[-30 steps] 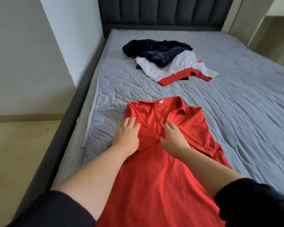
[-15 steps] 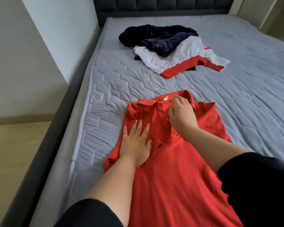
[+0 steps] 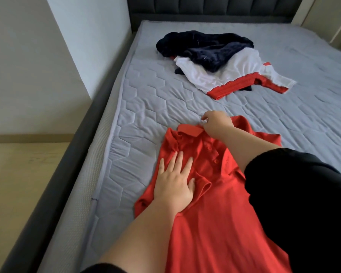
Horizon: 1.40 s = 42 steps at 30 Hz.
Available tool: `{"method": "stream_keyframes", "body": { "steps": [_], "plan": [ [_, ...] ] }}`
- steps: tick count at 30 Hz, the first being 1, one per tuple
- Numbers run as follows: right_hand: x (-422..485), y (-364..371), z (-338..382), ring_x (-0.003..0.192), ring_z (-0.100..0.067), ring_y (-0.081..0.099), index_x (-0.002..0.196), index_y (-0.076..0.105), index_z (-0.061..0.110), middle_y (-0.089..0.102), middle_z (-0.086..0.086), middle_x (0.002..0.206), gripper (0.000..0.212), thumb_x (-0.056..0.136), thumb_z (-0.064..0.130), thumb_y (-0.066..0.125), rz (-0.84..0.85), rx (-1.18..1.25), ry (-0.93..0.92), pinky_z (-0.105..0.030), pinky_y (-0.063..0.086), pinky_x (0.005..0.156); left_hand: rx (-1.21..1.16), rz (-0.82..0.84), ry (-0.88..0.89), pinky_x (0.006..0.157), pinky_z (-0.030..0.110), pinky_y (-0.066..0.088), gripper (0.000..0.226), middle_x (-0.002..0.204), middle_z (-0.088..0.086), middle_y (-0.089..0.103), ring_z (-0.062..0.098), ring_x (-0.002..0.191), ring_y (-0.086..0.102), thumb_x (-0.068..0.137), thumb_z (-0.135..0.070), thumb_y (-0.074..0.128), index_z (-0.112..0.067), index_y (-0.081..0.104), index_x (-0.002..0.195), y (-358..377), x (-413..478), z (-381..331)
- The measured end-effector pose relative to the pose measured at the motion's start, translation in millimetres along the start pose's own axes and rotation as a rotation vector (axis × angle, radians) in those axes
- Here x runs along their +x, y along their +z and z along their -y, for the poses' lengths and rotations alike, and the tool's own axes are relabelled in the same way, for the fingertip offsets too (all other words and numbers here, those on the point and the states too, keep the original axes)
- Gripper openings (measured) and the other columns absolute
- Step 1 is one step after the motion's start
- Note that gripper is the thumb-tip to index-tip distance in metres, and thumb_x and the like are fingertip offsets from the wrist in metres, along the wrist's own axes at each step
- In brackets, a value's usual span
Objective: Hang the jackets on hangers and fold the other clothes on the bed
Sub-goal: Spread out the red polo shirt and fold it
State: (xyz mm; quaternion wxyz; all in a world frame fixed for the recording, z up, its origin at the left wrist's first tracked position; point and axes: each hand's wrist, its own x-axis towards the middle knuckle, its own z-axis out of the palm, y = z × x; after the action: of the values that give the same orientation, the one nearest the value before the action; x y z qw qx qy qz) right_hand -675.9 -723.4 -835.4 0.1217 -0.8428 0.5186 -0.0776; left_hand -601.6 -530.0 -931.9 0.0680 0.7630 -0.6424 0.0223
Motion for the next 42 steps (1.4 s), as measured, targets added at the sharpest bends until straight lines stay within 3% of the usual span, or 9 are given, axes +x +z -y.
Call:
{"method": "stream_keyframes", "body": {
  "steps": [5,9,13,19,26,30,34,38,42],
  "plan": [
    [-20,-7,2,0.111,-0.030,0.048,0.098,0.069,0.012,0.063,-0.010,0.107,0.014,0.088,0.017,0.060,-0.193,-0.073,-0.042,-0.038,0.034,0.091,-0.059,-0.040,-0.012,0.117,0.048,0.000,0.064,0.160,0.006,0.011,0.019,0.147,0.003,0.092,-0.042,0.035,-0.026,0.018,0.151,-11,-5,-2],
    [-54,-21,-4,0.098,-0.034,0.053,0.091,0.068,0.005,0.063,-0.013,0.095,0.009,0.087,0.011,0.061,-0.374,0.077,-0.122,-0.040,0.039,0.081,-0.371,-0.366,-0.080,0.111,0.055,0.028,0.052,0.145,0.014,0.042,0.029,0.137,0.037,0.086,-0.024,0.040,-0.010,0.050,0.135,-38,-15,-4],
    [-80,-34,-12,0.084,-0.034,0.057,0.088,0.065,0.003,0.061,-0.012,0.091,0.005,0.085,0.006,0.063,-0.383,0.126,-0.265,-0.037,0.040,0.067,-0.528,-0.639,-0.089,0.103,0.048,0.040,0.046,0.125,0.023,0.055,0.040,0.119,0.052,0.076,-0.009,0.045,0.003,0.060,0.118,-84,12,4],
    [-98,-52,-10,0.086,-0.032,0.058,0.090,0.066,0.005,0.062,-0.009,0.093,0.007,0.084,0.008,0.065,-0.347,0.131,-0.341,-0.038,0.042,0.070,-0.343,-0.222,0.196,0.103,0.039,0.036,0.052,0.129,0.012,0.055,0.030,0.121,0.047,0.077,-0.011,0.071,-0.005,0.058,0.126,-142,63,0],
    [-96,-74,-14,0.086,-0.030,0.056,0.098,0.059,0.008,0.056,-0.006,0.096,0.016,0.085,0.001,0.052,-0.264,-0.187,-0.438,-0.033,0.033,0.058,0.039,-0.234,0.188,0.074,0.039,0.042,0.019,0.104,0.008,0.063,0.033,0.097,0.058,0.091,-0.018,0.050,-0.010,0.061,0.103,-169,75,-5],
    [-82,-90,-41,0.105,-0.029,0.057,0.102,0.064,0.011,0.061,-0.007,0.107,0.024,0.089,0.002,0.046,-0.136,-0.443,-0.215,-0.032,0.040,0.068,0.079,-0.227,0.118,0.064,0.034,0.037,0.015,0.094,0.013,0.065,0.035,0.087,0.059,0.091,-0.016,0.049,-0.011,0.059,0.100,-173,77,-1],
    [-75,-100,-65,0.100,-0.033,0.060,0.100,0.063,0.009,0.062,-0.011,0.108,0.023,0.088,-0.001,0.046,-0.068,-0.499,-0.011,-0.033,0.040,0.065,0.034,-0.191,-0.014,0.063,0.033,0.035,0.015,0.095,0.014,0.064,0.036,0.088,0.058,0.090,-0.012,0.048,-0.011,0.059,0.100,-173,81,3],
    [-69,-110,-80,0.085,-0.035,0.059,0.082,0.055,0.003,0.061,-0.017,0.097,0.004,0.084,0.005,0.051,-0.122,-0.162,0.138,-0.032,0.041,0.062,-0.109,-0.148,-0.240,0.072,0.036,0.044,0.025,0.105,0.013,0.064,0.034,0.098,0.058,0.089,-0.008,0.046,-0.013,0.062,0.107,-169,91,14],
    [-70,-117,-80,0.061,-0.036,0.067,0.077,0.066,-0.008,0.069,-0.019,0.066,0.023,0.075,0.004,0.046,-0.110,0.311,0.267,-0.037,0.058,0.061,-0.343,-0.103,-0.416,0.085,0.035,0.052,0.030,0.105,0.013,0.069,0.032,0.100,0.065,0.090,-0.006,0.046,-0.015,0.068,0.108,-161,95,27]
  ]
}}
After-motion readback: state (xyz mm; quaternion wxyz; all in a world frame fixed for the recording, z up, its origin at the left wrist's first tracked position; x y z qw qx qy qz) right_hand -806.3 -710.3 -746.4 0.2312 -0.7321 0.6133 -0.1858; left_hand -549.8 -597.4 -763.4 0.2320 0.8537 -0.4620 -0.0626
